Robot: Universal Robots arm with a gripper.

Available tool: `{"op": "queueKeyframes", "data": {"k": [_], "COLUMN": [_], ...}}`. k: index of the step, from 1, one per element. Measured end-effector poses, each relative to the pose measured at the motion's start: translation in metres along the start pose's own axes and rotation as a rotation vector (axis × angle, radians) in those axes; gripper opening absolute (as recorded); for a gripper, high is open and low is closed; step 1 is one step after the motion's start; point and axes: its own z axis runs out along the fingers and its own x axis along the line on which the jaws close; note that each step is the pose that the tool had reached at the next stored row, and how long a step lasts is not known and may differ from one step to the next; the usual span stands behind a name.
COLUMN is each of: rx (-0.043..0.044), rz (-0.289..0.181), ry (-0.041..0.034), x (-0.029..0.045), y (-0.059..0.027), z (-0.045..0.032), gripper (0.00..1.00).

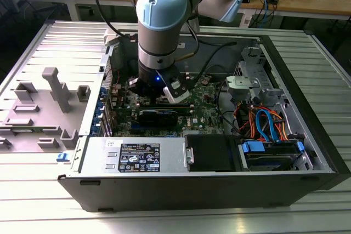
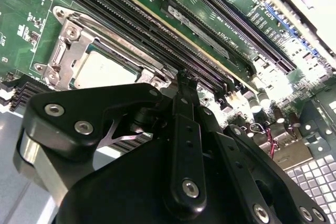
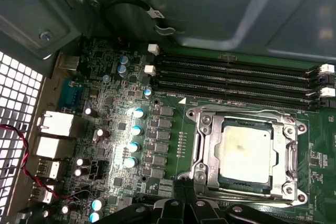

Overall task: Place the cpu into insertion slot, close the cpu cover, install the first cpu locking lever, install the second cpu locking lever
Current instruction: 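Install the second cpu locking lever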

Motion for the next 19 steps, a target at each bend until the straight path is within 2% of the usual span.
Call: {"op": "queueKeyframes", "data": {"k": [13,16,19], "rx": [-0.0086,-0.0153,-0.0162], "rz": [0.027,0.036,0.036], "ry": [-0.0066,-0.0092,-0.0095], "x": [0.0019,0.0021,0.002], "y": [0.0007,0.0019,0.0022], "z": [0.003,0.0051,0.0061], "gripper": [0.11,0.11,0.11]}}
